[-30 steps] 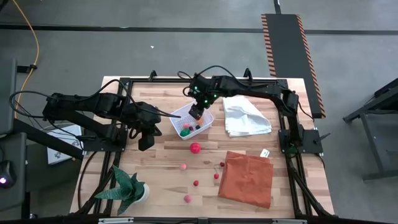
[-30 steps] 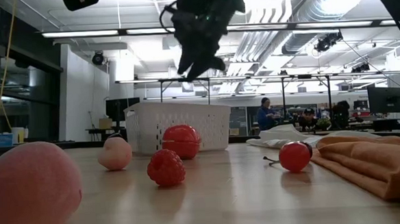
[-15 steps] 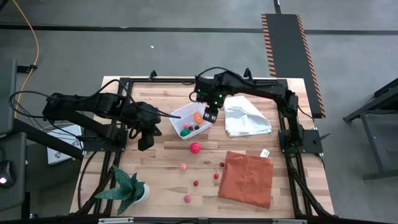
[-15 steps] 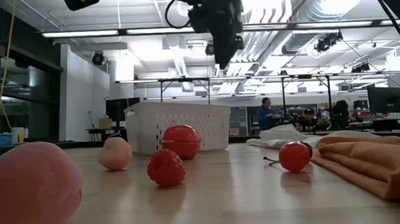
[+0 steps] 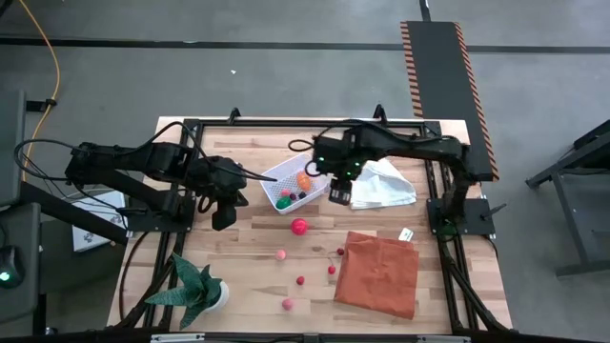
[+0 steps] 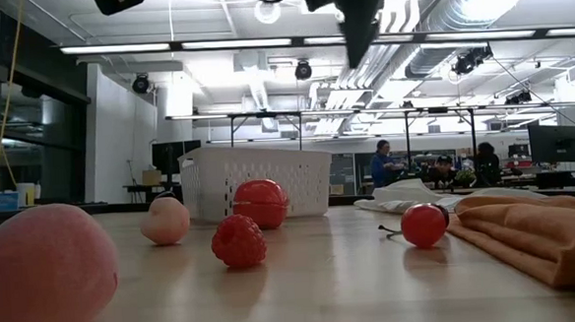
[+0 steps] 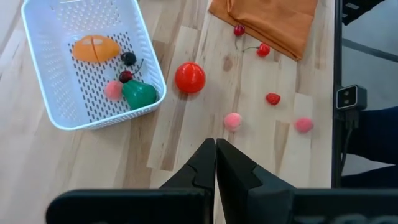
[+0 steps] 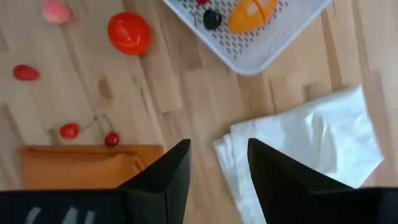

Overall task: Pick and placing Produce into tupperware
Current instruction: Put the top red cherry in the basket

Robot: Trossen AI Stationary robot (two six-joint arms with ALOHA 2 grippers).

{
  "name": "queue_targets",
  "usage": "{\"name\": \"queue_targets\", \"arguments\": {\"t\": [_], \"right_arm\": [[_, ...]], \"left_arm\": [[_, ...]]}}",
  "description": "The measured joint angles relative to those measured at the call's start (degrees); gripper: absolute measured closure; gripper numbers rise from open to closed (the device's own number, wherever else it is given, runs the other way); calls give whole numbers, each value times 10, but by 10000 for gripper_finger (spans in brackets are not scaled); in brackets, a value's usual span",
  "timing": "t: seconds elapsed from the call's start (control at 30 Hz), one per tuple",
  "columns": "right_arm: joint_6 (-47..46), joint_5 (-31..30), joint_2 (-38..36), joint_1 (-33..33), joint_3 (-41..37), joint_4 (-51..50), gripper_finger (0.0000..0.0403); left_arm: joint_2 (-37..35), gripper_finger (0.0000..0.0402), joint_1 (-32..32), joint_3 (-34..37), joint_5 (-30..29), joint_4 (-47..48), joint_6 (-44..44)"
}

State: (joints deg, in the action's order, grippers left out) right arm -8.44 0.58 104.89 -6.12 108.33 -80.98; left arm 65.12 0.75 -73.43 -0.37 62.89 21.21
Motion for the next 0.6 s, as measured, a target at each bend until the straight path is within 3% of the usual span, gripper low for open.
{"name": "queue_targets", "arguments": {"t": [0.33, 0.6], "right_arm": [[-209, 1, -166, 54, -263, 177, 252], [-291, 19, -166, 132, -337, 217, 252]], "left_arm": [[0, 399, 0, 0, -4, -5, -24], [0, 399, 0, 0, -4, -23, -45]]}}
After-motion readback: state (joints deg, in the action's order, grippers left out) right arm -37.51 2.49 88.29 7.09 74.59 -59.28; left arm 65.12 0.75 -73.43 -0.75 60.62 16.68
